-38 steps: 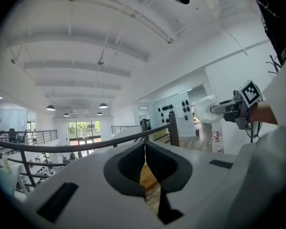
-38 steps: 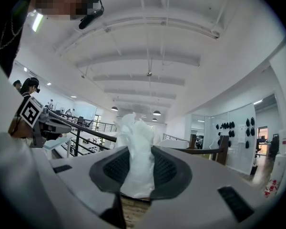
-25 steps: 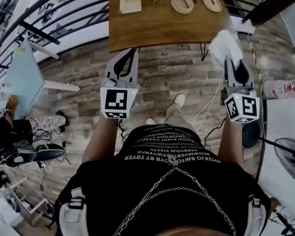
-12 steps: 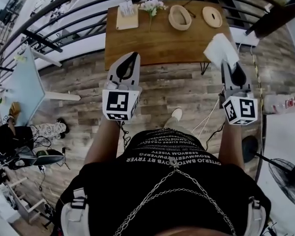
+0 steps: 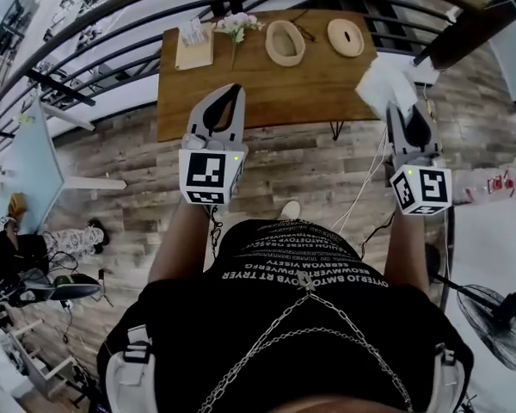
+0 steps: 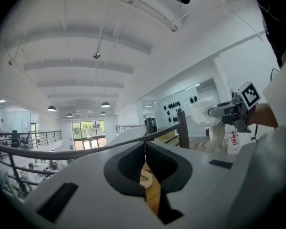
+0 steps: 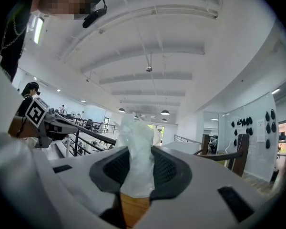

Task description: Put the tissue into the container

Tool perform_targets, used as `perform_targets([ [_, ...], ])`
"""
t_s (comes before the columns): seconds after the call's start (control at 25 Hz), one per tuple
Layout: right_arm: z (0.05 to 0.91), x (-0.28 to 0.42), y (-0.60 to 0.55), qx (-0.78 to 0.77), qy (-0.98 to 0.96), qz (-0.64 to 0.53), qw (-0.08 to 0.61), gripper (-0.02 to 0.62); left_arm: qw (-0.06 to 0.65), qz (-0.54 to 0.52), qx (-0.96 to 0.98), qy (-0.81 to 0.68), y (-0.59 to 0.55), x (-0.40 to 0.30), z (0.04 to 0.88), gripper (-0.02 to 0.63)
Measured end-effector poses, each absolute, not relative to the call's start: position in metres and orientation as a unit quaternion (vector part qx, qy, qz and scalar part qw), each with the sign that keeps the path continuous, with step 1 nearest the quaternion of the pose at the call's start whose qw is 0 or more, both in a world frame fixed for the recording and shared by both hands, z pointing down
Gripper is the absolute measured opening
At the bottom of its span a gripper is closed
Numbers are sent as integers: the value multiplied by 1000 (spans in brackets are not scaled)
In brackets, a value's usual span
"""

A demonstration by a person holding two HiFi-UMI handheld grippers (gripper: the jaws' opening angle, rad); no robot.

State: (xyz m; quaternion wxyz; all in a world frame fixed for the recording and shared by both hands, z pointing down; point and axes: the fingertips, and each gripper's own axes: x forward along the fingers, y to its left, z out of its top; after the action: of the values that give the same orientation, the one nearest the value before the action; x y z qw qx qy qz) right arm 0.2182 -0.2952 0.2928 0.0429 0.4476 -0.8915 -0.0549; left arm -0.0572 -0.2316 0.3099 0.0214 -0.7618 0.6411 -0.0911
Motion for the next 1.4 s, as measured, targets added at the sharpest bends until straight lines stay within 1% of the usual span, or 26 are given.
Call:
perform_targets([
  [0.24, 299, 229, -315, 435, -898, -50, 42, 117, 23, -107, -749, 653, -237, -50, 313, 29],
  [0.64, 324, 205, -348, 412, -910, -33, 44, 117, 18, -118, -738, 665, -257, -57, 322, 29],
  [1.0, 367, 190, -401, 410, -909, 2, 73, 117, 13, -124, -744, 656, -313, -64, 334, 29],
  [1.2, 382, 175, -440, 415, -906, 18, 82, 117, 9, -130, -746, 653, -353, -84, 340, 29],
  [1.4, 414, 157, -485, 416, -902, 43, 109, 117, 5, -132, -747, 652, -397, -106, 340, 29],
])
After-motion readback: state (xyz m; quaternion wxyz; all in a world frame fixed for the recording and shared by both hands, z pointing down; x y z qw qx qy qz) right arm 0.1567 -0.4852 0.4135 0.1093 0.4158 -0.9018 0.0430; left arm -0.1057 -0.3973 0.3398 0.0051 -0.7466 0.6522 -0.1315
